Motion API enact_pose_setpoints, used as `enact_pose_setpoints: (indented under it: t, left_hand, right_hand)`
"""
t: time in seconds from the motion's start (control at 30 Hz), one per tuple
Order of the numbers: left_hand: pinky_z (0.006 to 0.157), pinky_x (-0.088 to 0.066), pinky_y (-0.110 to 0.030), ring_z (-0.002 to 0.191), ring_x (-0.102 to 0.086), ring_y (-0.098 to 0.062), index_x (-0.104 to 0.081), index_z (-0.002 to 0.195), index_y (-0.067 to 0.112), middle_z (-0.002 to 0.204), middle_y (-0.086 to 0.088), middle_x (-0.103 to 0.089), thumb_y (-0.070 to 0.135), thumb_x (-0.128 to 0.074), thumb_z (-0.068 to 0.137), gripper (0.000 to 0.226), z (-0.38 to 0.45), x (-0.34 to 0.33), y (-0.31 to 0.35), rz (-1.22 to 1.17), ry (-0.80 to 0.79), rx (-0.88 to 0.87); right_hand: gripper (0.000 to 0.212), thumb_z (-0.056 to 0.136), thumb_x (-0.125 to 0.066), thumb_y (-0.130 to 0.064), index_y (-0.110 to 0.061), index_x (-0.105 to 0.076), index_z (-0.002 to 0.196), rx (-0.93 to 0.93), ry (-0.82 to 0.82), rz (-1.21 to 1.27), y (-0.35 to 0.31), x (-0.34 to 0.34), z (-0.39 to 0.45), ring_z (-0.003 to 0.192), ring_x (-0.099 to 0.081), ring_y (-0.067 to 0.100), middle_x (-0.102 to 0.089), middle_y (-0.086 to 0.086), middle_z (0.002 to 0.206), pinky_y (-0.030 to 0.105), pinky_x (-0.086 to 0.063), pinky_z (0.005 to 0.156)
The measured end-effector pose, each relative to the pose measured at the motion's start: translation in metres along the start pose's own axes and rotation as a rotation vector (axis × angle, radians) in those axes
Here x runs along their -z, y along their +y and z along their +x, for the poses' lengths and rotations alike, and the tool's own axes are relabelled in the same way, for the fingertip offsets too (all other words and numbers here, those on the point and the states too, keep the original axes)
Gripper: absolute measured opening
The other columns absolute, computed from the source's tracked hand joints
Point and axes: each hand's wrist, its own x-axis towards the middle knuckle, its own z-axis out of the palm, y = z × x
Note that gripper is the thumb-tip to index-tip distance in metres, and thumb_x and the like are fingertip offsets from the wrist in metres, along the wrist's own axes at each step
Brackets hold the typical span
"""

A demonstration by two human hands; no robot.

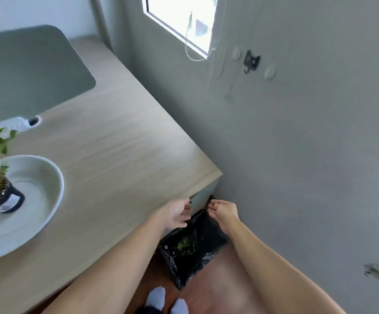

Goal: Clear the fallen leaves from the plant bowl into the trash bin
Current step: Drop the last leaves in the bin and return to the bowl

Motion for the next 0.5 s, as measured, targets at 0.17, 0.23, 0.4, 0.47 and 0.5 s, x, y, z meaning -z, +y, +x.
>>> enact_pose_setpoints:
  t: [0.17, 0.23, 0.4, 0.47, 0.5]
  left_hand:
    - [0.078, -0.04, -0.032, 0.095, -0.049, -0.023, -0.051, 0.081, 0.019, 0.09, -0.001, -0.052, 0.035, -0.038, 0.098, 0.027, -0.078, 0.034, 0.031, -0.075, 0.074, -0.176]
    - [0.091, -0.037, -0.036, 0.103, -0.049, -0.025, -0.052, 0.08, 0.018, 0.089, -0.001, -0.054, 0.036, -0.038, 0.098, 0.029, -0.104, 0.064, 0.032, -0.12, 0.133, -0.243]
    - [0.082, -0.039, -0.033, 0.075, -0.05, -0.019, -0.046, 0.069, 0.02, 0.08, 0.0, -0.05, 0.031, -0.039, 0.098, 0.032, -0.154, 0.145, 0.005, -0.296, 0.36, -0.333]
    - [0.083, -0.043, -0.034, 0.074, -0.05, -0.018, -0.046, 0.071, 0.019, 0.081, 0.001, -0.05, 0.029, -0.04, 0.097, 0.029, -0.176, 0.178, -0.012, -0.369, 0.47, -0.347]
    - [0.092, -0.043, -0.038, 0.08, -0.053, -0.021, -0.047, 0.073, 0.017, 0.087, -0.001, -0.052, 0.028, -0.041, 0.097, 0.027, -0.184, 0.195, -0.021, -0.397, 0.511, -0.347]
  right_hand:
    - [0.032, 0.092, -0.033, 0.011, 0.017, -0.055, 0.114, 0.122, -0.106, -0.064, -0.053, -0.045, -0.037, 0.063, -0.053, 0.02, -0.054, 0.012, 0.07, 0.029, -0.052, 0.063]
    - [0.033, 0.093, -0.03, 0.01, 0.017, -0.052, 0.116, 0.146, -0.198, -0.113, -0.064, -0.074, -0.05, 0.064, -0.051, 0.021, -0.052, 0.013, 0.071, 0.033, -0.054, 0.074]
    - [0.029, 0.092, -0.033, 0.01, 0.014, -0.056, 0.11, 0.207, -0.379, -0.226, -0.064, -0.154, -0.084, 0.071, -0.056, 0.025, -0.056, 0.016, 0.076, 0.032, -0.053, 0.072]
    - [0.026, 0.091, -0.035, 0.011, 0.012, -0.06, 0.1, 0.227, -0.451, -0.266, -0.058, -0.191, -0.103, 0.07, -0.056, 0.025, -0.056, 0.016, 0.075, 0.033, -0.054, 0.075]
    - [0.025, 0.091, -0.036, 0.012, 0.008, -0.061, 0.092, 0.231, -0.482, -0.296, -0.053, -0.209, -0.113, 0.069, -0.056, 0.024, -0.056, 0.016, 0.074, 0.032, -0.054, 0.072]
